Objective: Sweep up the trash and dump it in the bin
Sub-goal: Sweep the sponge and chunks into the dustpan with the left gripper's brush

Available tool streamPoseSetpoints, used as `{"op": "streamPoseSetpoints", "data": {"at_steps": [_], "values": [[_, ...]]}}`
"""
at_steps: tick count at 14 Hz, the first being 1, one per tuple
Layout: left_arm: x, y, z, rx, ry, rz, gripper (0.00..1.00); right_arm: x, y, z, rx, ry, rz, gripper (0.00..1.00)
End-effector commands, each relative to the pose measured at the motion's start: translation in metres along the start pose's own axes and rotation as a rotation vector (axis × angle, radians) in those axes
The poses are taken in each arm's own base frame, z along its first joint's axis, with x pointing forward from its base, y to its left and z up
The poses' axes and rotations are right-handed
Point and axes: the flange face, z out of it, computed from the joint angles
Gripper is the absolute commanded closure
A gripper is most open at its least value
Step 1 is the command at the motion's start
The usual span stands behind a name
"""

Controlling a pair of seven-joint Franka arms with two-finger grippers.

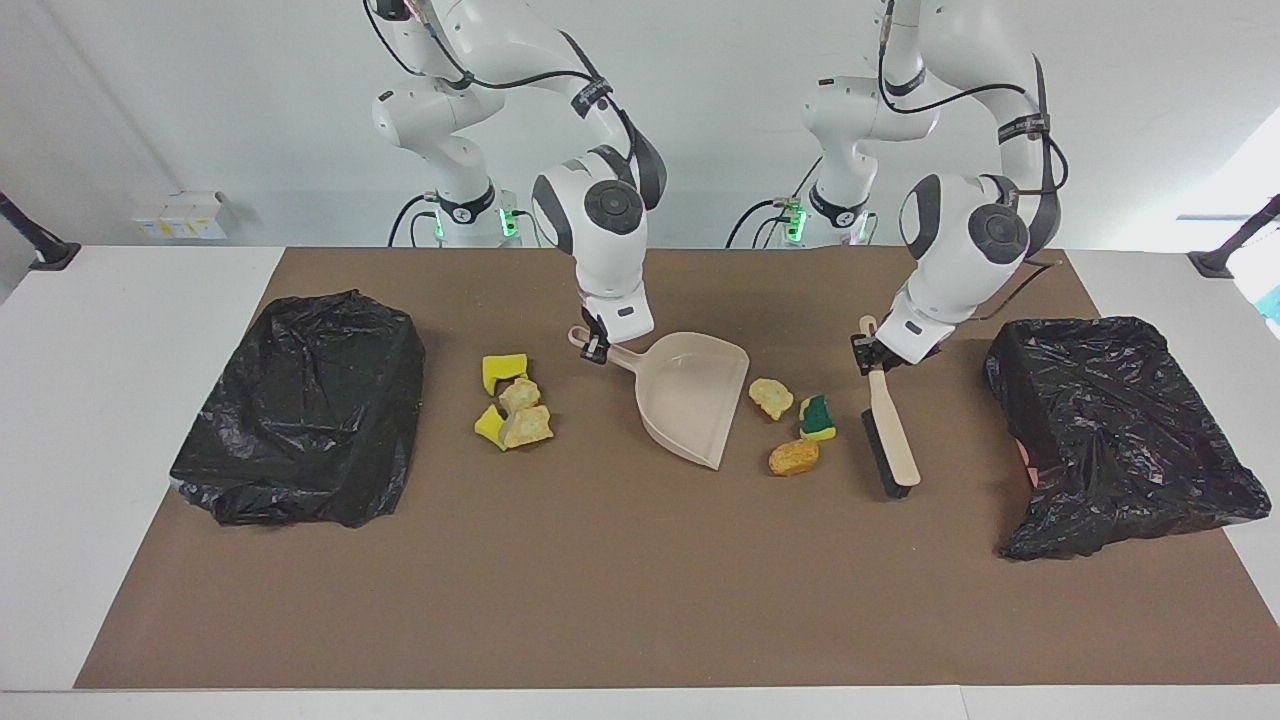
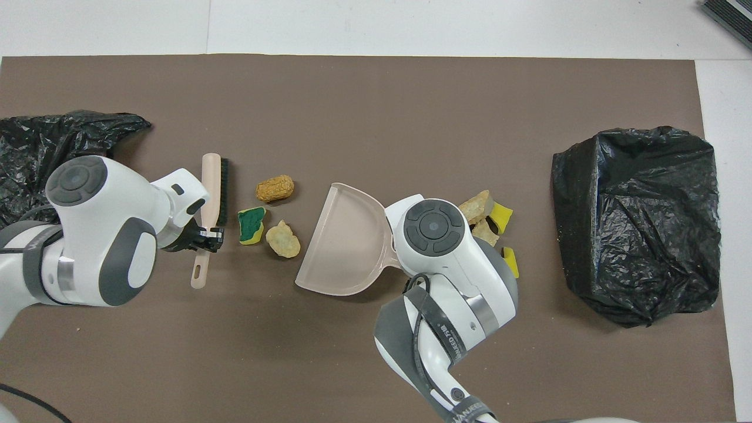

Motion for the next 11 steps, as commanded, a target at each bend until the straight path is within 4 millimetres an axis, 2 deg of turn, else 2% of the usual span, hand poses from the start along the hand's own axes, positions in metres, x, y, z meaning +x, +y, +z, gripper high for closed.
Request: {"op": "streamPoseSetpoints", "data": {"at_steps": [1, 3, 5, 8, 9, 11], "values": [[-0.007, 0.034, 0.004, -0.004, 0.001, 0.111, 1.0, 0.004, 0.001, 0.0, -0.008, 0.02, 0.027, 1.0], [-0.02, 0.06, 0.011, 0.002, -0.018, 0.163, 1.0, 0.004, 0.001, 0.001, -0.005, 0.02, 0.03, 1.0], [-0.04, 0.106, 0.013, -0.025, -0.03, 0.209, 1.0, 0.003, 0.001, 0.001, -0.005, 0.02, 0.031, 1.0], [-0.062, 0.161, 0.014, -0.053, -0.039, 0.178, 1.0, 0.004, 0.001, 0.001, -0.004, 0.02, 0.032, 1.0], [-0.069, 0.173, 0.012, -0.051, -0.041, 0.19, 1.0, 0.004, 0.001, 0.001, -0.003, 0.02, 0.032, 1.0], [-0.075, 0.175, 0.012, -0.052, -0.083, 0.183, 1.0, 0.003, 0.0, 0.001, -0.004, 0.021, 0.032, 1.0]]}}
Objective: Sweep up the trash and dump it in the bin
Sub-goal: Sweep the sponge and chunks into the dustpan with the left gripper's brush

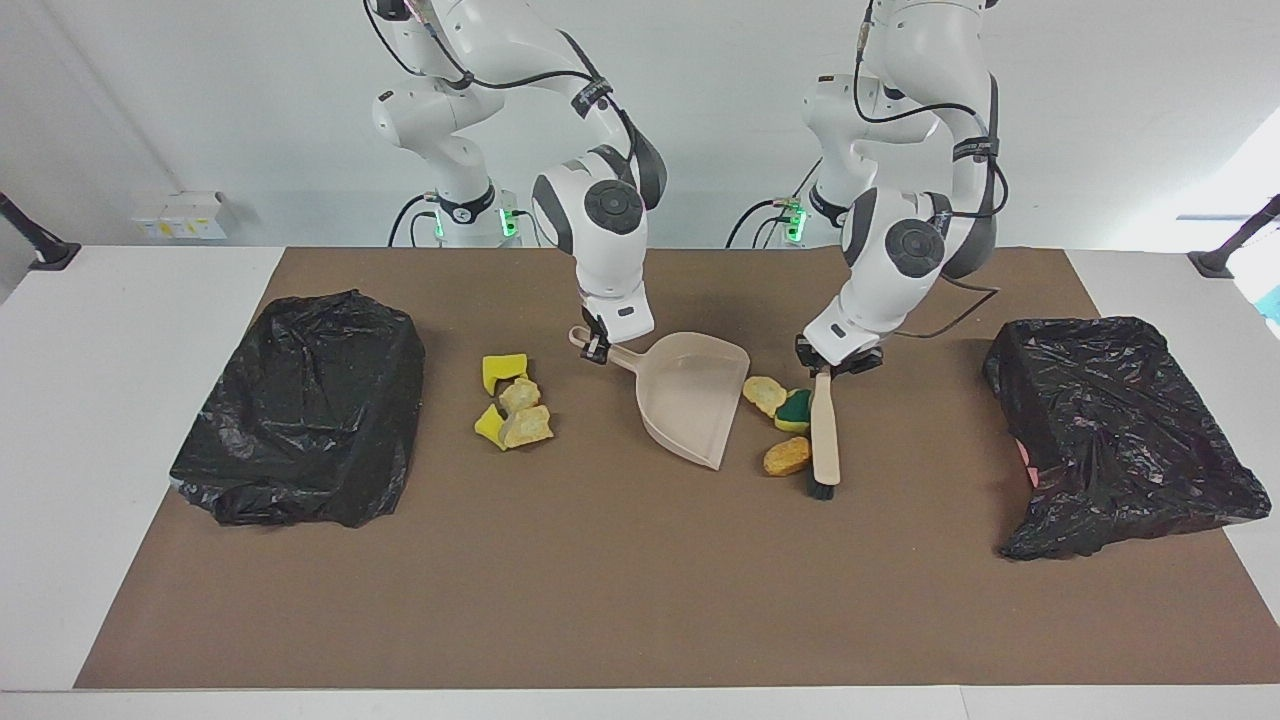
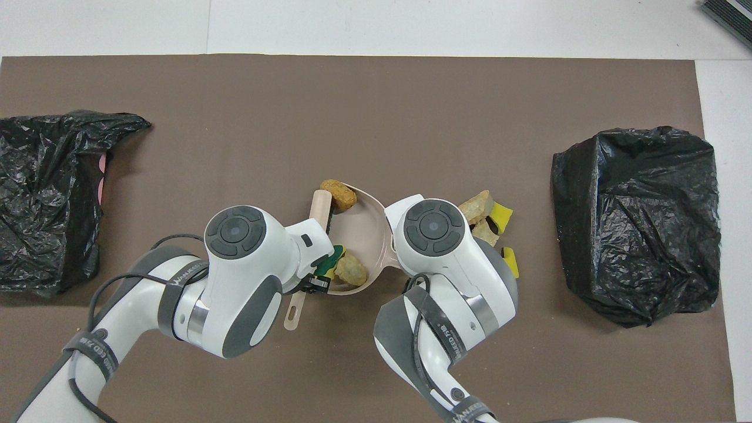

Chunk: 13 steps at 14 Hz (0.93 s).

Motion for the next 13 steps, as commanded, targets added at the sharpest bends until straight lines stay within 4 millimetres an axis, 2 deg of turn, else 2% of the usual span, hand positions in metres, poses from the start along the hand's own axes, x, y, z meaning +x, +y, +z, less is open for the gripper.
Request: {"op": "streamPoseSetpoints", "data": {"at_steps": [1, 3, 7, 10, 13], "values": [[-0.007, -0.009, -0.007, -0.025, -0.019, -0.022, 1.0, 0.003, 0.001, 0.001, -0.005, 0.018, 0.03, 1.0], [0.004, -0.021, -0.015, -0.033, -0.006, -0.05, 1.0, 0.003, 0.001, 0.001, -0.005, 0.018, 0.03, 1.0], [0.013, -0.069, -0.019, -0.006, 0.004, -0.101, 1.0, 0.003, 0.002, 0.001, -0.005, 0.02, 0.033, 1.0], [0.017, -0.095, -0.019, 0.016, 0.005, -0.122, 1.0, 0.003, 0.002, 0.001, -0.002, 0.02, 0.04, 1.0], [0.018, -0.115, -0.02, 0.01, 0.006, -0.119, 1.0, -0.007, 0.013, -0.015, -0.007, 0.034, 0.063, 1.0]]}}
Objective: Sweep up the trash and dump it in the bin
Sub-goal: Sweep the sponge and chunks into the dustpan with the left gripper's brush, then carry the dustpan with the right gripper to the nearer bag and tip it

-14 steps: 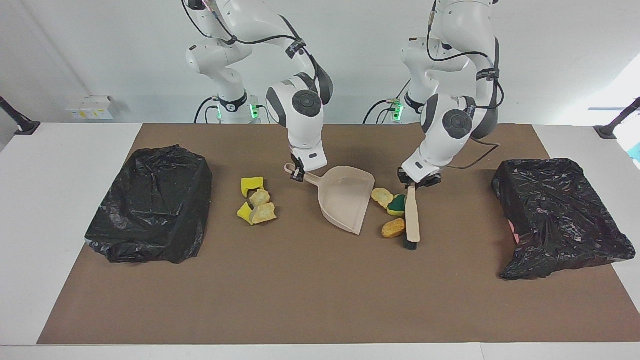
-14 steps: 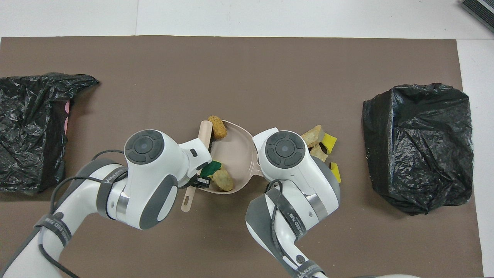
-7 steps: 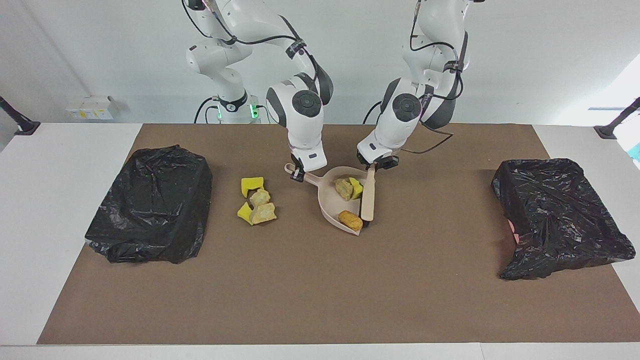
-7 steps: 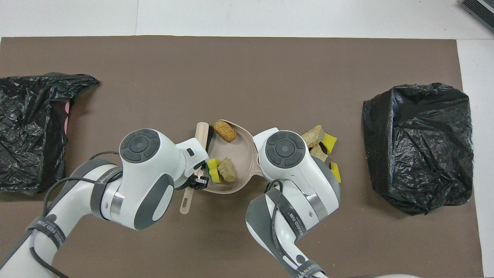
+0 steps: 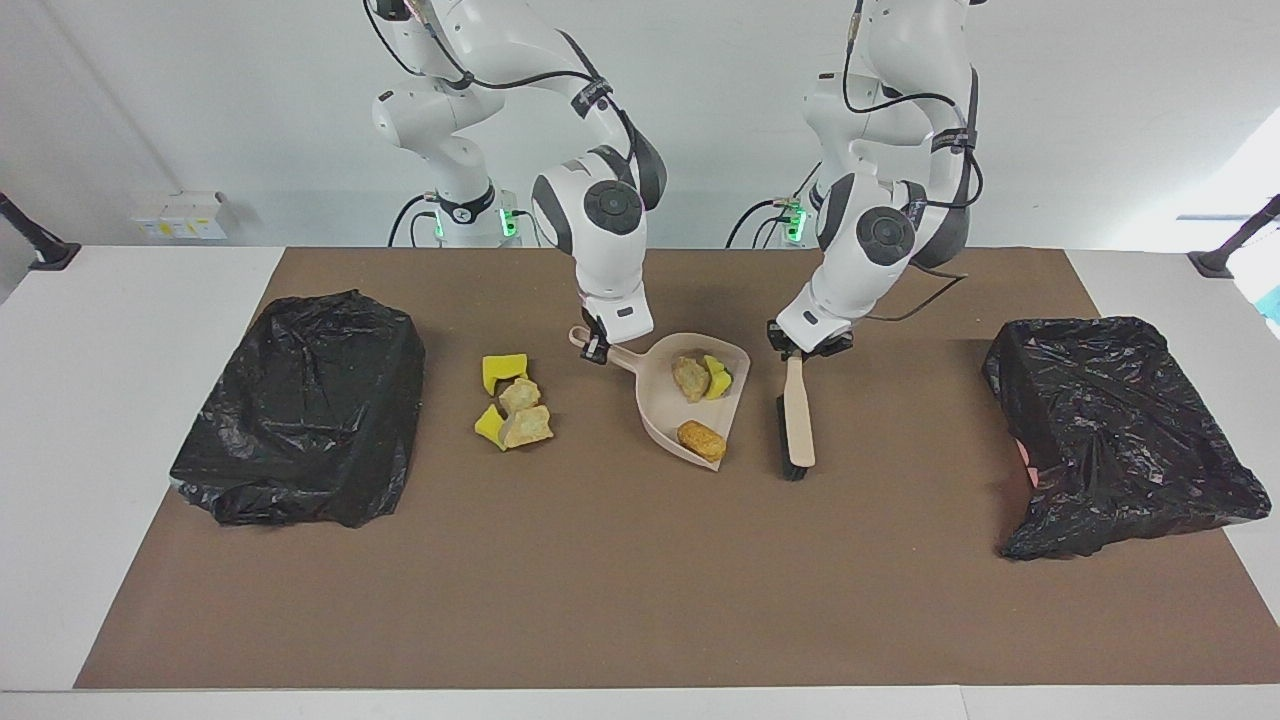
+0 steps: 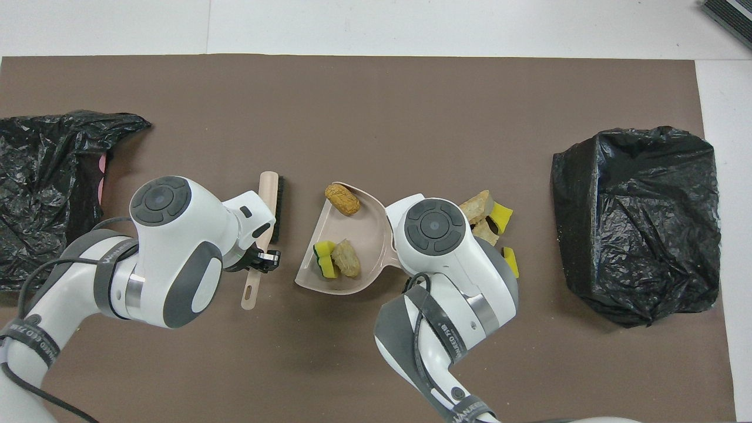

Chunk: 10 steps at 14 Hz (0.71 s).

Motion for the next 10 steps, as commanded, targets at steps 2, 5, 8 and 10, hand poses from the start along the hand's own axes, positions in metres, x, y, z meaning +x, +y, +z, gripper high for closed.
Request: {"op": "streamPoseSetpoints", "data": {"at_steps": [2, 5, 8, 10], "values": [[0.002, -0.016, -0.003, 0.007, -0.009, 0.011, 1.0, -0.024, 0.022, -0.037, -0.012, 0.05, 0.086, 1.0], [0.0, -0.018, -0.001, 0.047, -0.011, 0.027, 1.0, -0.069, 0.046, -0.081, -0.022, 0.085, 0.151, 1.0], [-0.008, -0.012, 0.004, 0.052, -0.017, -0.003, 1.0, -0.14, 0.076, -0.12, -0.008, 0.086, 0.186, 1.0], [-0.019, 0.017, 0.008, 0.07, -0.02, -0.038, 1.0, -0.2, 0.098, -0.142, 0.005, 0.09, 0.198, 1.0]]}}
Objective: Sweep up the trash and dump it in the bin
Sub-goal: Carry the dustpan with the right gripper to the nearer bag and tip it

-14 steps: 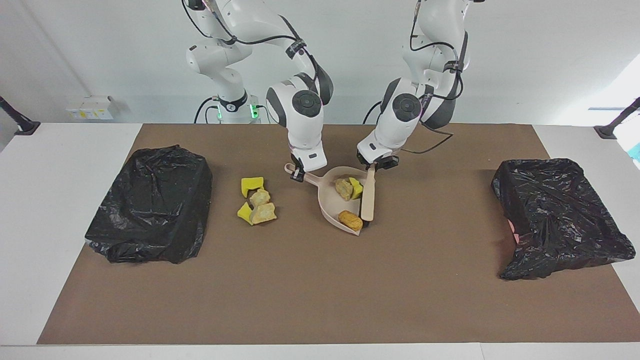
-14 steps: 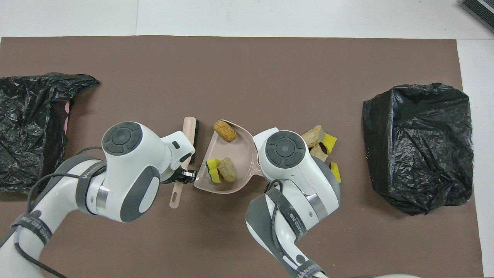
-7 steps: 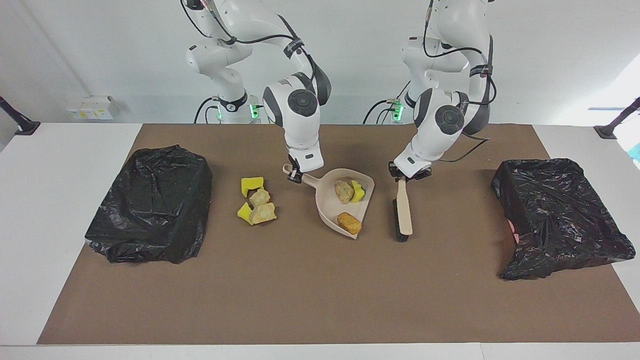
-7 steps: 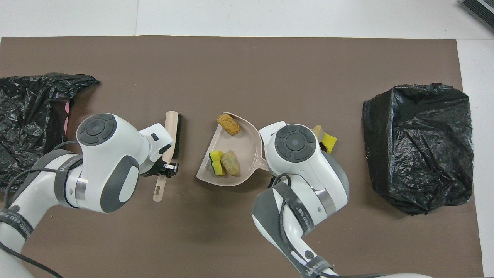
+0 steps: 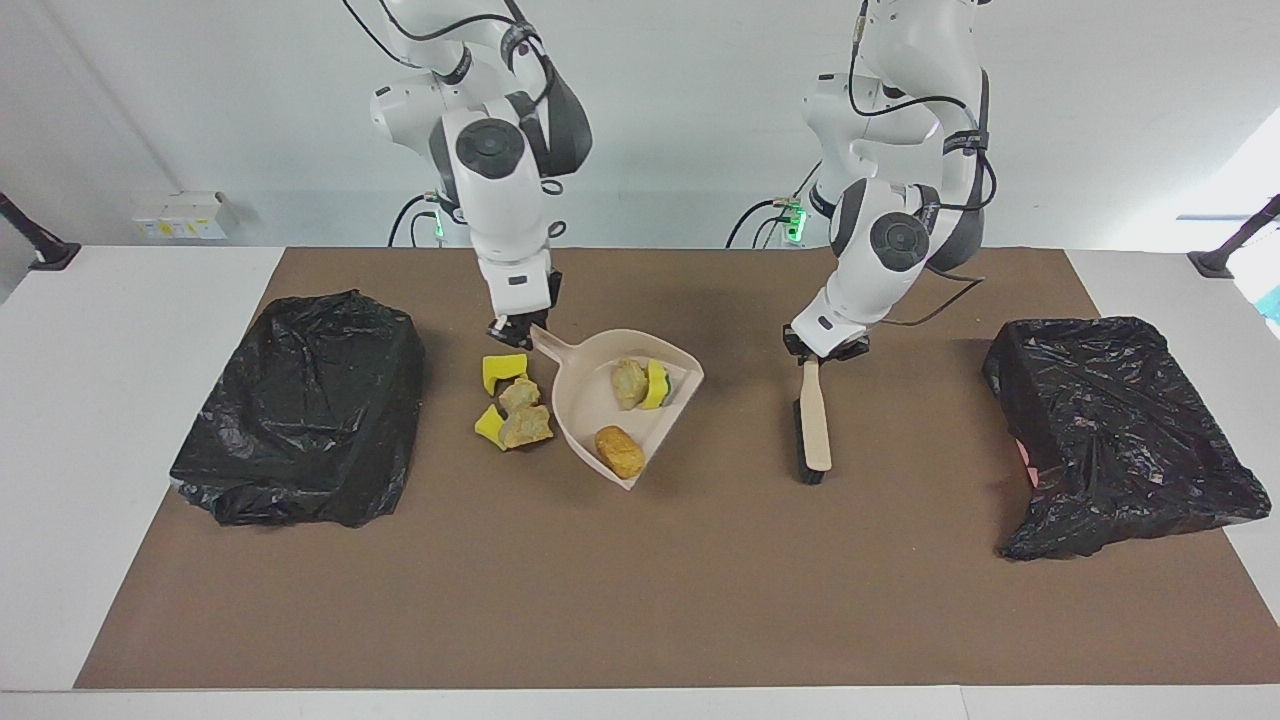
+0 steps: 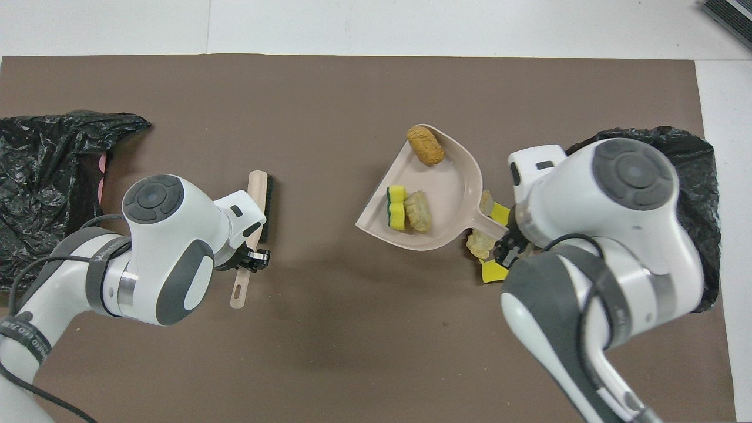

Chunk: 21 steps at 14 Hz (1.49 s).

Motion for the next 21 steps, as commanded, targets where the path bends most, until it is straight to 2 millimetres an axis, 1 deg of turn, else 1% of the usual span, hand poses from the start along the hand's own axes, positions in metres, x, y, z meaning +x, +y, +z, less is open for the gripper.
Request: {"op": "streamPoseSetpoints", "data": {"at_steps": [1, 2, 3, 4, 6, 7, 8, 9, 10, 11, 13, 14, 15, 16, 17, 19, 20, 21], "values": [[-0.024, 0.033, 0.004, 0.036, -0.015, -0.046, 1.0, -0.074, 0.035, -0.033, 0.032, -0.003, -0.005, 1.0], [-0.034, 0.048, 0.006, 0.044, -0.016, -0.07, 1.0, -0.101, 0.05, -0.037, 0.044, -0.008, -0.014, 1.0], [-0.046, 0.063, 0.01, 0.053, -0.02, -0.093, 1.0, -0.133, 0.067, -0.041, 0.058, -0.012, -0.021, 1.0], [-0.056, 0.077, 0.014, 0.062, -0.022, -0.106, 1.0, -0.168, 0.085, -0.04, 0.082, -0.02, -0.027, 1.0], [-0.078, 0.106, 0.017, 0.075, -0.013, -0.147, 1.0, -0.237, 0.118, -0.042, 0.072, -0.015, -0.072, 1.0], [-0.091, 0.121, 0.018, 0.078, 0.0, -0.171, 1.0, -0.267, 0.13, -0.042, 0.056, -0.041, -0.092, 1.0], [-0.108, 0.14, 0.021, 0.084, 0.01, -0.179, 1.0, -0.293, 0.139, -0.044, 0.03, -0.093, -0.095, 1.0], [-0.122, 0.15, 0.024, 0.086, 0.017, -0.189, 1.0, -0.318, 0.146, -0.046, 0.008, -0.145, -0.09, 1.0], [-0.134, 0.155, 0.028, 0.083, 0.03, -0.203, 1.0, -0.341, 0.152, -0.049, -0.011, -0.186, -0.093, 1.0], [-0.146, 0.158, 0.035, 0.075, 0.046, -0.216, 1.0, -0.355, 0.157, -0.051, -0.039, -0.209, -0.103, 1.0], [-0.171, 0.158, 0.046, 0.058, 0.075, -0.199, 1.0, -0.376, 0.163, -0.054, -0.064, -0.26, -0.114, 1.0], [-0.176, 0.155, 0.051, 0.056, 0.077, -0.197, 1.0, -0.382, 0.163, -0.055, -0.069, -0.303, -0.131, 1.0], [-0.179, 0.154, 0.051, 0.049, 0.079, -0.2, 1.0, -0.384, 0.165, -0.056, -0.082, -0.366, -0.165, 1.0], [-0.179, 0.154, 0.05, 0.047, 0.077, -0.2, 1.0, -0.382, 0.167, -0.057, -0.102, -0.422, -0.205, 1.0], [-0.178, 0.154, 0.051, 0.048, 0.076, -0.198, 0.91, -0.381, 0.169, -0.06, -0.123, -0.456, -0.228, 1.0], [-0.171, 0.153, 0.048, 0.047, 0.074, -0.188, 0.42, -0.381, 0.172, -0.062, -0.149, -0.51, -0.26, 1.0], [-0.166, 0.153, 0.047, 0.049, 0.07, -0.196, 0.02, -0.379, 0.172, -0.064, -0.149, -0.53, -0.292, 1.0], [-0.157, 0.154, 0.041, 0.04, 0.076, -0.202, 0.0, -0.371, 0.172, -0.063, -0.142, -0.547, -0.339, 1.0]]}}
